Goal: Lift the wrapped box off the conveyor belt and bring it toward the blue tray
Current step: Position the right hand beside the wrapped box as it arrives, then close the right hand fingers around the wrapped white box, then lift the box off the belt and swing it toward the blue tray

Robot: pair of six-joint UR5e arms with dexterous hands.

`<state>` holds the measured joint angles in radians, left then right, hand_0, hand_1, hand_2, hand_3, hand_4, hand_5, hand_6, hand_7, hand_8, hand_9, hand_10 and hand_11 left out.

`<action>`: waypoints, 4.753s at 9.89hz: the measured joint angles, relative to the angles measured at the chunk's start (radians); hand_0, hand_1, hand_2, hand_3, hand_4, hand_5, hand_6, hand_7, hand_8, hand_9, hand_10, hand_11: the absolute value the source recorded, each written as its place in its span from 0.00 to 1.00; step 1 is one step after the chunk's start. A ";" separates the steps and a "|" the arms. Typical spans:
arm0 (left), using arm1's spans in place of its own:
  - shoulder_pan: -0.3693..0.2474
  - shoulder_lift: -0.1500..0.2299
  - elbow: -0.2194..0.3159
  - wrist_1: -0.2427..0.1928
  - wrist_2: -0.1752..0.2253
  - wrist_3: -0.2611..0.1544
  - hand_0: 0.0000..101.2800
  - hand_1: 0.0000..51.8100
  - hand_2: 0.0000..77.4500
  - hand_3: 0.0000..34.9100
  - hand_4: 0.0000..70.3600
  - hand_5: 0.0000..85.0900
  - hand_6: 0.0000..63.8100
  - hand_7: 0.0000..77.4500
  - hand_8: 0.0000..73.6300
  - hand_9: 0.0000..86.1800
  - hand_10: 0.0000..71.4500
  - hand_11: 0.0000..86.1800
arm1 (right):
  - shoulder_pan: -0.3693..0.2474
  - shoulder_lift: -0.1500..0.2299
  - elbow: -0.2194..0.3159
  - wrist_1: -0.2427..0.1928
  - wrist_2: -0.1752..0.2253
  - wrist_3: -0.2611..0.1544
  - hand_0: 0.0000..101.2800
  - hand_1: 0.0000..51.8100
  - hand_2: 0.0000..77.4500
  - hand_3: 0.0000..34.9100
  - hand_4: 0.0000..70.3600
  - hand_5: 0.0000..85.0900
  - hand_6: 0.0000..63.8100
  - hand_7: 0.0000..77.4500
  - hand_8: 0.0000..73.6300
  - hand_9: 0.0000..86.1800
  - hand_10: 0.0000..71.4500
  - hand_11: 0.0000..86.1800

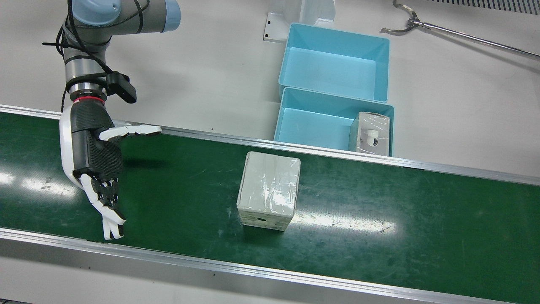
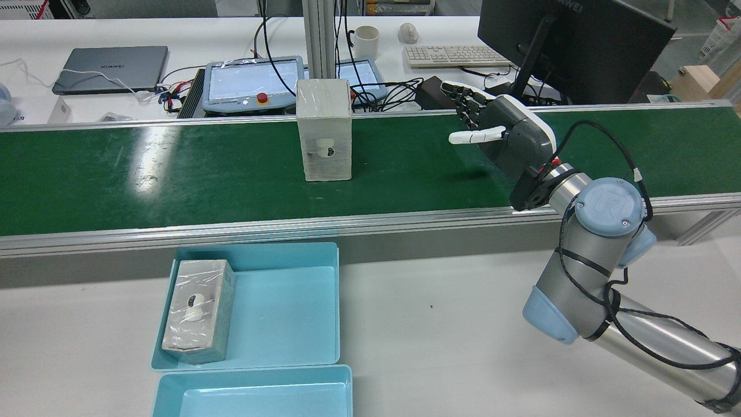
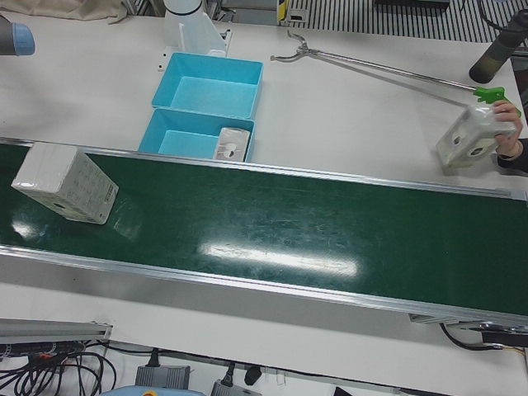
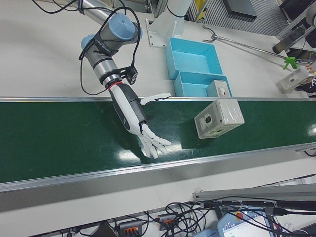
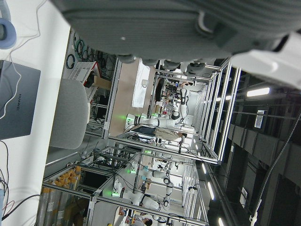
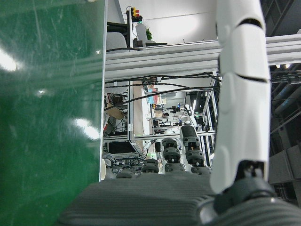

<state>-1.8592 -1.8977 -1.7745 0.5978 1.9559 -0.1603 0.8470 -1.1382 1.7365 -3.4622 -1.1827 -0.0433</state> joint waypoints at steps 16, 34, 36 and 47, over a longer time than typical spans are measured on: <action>0.000 0.000 0.000 0.000 0.000 0.000 0.00 0.00 0.01 0.00 0.00 0.01 0.01 0.01 0.01 0.00 0.01 0.01 | 0.000 -0.002 -0.005 0.000 -0.002 0.000 0.48 0.31 0.13 0.00 0.12 0.20 0.04 0.03 0.01 0.04 0.00 0.01; 0.000 0.000 0.000 0.000 0.000 0.000 0.00 0.00 0.01 0.00 0.00 0.01 0.01 0.01 0.01 0.01 0.01 0.01 | -0.009 0.000 -0.031 -0.002 -0.001 -0.001 0.48 0.36 0.27 0.00 0.17 0.32 0.13 0.15 0.07 0.10 0.00 0.01; 0.000 0.000 0.000 0.000 0.000 0.000 0.00 0.00 0.01 0.00 0.00 0.01 0.01 0.01 0.01 0.00 0.01 0.01 | -0.009 0.005 -0.027 -0.011 -0.003 -0.002 0.53 0.34 0.35 0.00 0.19 0.56 0.39 0.36 0.27 0.29 0.02 0.01; 0.000 0.000 0.000 0.000 0.000 0.000 0.00 0.00 0.01 0.00 0.00 0.01 0.01 0.01 0.01 0.01 0.01 0.01 | -0.157 0.326 0.017 -0.142 -0.181 -0.002 0.53 0.04 0.43 0.00 0.34 0.81 0.67 0.46 0.61 0.50 0.33 0.61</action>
<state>-1.8592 -1.8977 -1.7745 0.5978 1.9559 -0.1603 0.6899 -0.8123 1.7539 -3.6046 -1.3637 -0.0449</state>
